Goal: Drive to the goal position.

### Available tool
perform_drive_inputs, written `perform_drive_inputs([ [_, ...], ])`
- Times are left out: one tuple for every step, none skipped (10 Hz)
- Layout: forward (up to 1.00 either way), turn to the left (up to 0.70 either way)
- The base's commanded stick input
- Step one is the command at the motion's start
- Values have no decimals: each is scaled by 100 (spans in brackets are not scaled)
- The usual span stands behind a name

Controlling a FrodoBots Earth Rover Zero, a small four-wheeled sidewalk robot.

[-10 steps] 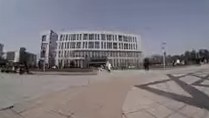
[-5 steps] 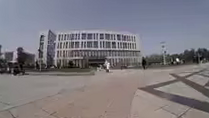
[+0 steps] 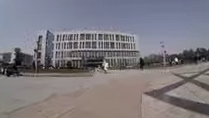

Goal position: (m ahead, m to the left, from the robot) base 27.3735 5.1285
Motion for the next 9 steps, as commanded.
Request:
perform_drive_inputs([
  [100,-3],
  [100,-3],
  [100,-3],
  [100,-3],
  [100,-14],
  [100,-34],
  [100,-16],
  [100,-3],
  [100,-3],
])
